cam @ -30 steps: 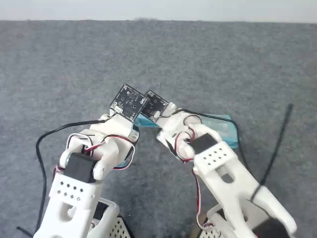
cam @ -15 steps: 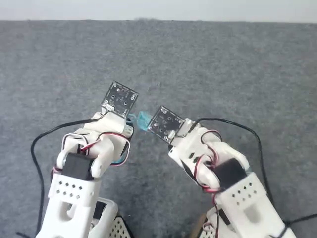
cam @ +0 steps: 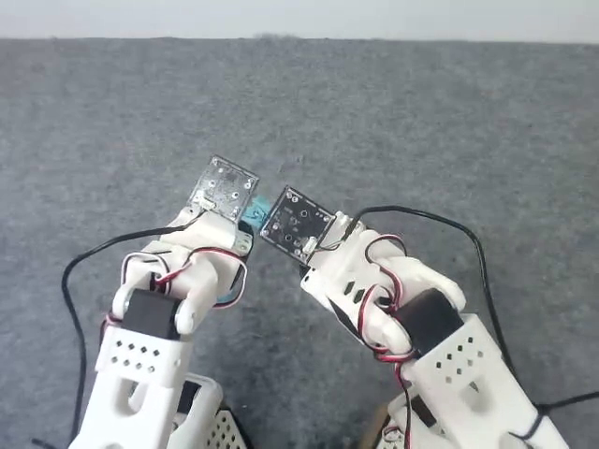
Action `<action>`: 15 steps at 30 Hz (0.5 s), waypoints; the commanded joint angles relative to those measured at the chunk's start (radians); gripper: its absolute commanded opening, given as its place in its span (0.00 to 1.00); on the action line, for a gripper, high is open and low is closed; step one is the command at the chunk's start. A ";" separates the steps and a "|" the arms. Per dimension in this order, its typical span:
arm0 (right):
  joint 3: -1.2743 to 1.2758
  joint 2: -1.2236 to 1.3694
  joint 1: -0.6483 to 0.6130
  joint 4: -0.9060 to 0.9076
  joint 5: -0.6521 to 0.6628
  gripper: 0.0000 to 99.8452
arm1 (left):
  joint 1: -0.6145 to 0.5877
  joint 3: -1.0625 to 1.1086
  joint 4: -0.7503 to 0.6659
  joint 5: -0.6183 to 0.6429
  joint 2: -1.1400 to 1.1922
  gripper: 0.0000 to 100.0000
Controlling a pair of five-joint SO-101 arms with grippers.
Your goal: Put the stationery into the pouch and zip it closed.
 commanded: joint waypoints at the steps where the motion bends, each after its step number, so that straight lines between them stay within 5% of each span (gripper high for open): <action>1: -0.054 -0.090 -0.005 0.002 -0.017 0.01 | -0.012 0.001 -0.043 0.014 0.006 0.01; 15: 0.031 -0.297 -0.002 0.039 -0.009 0.01 | -0.012 0.087 -0.169 0.014 0.006 0.01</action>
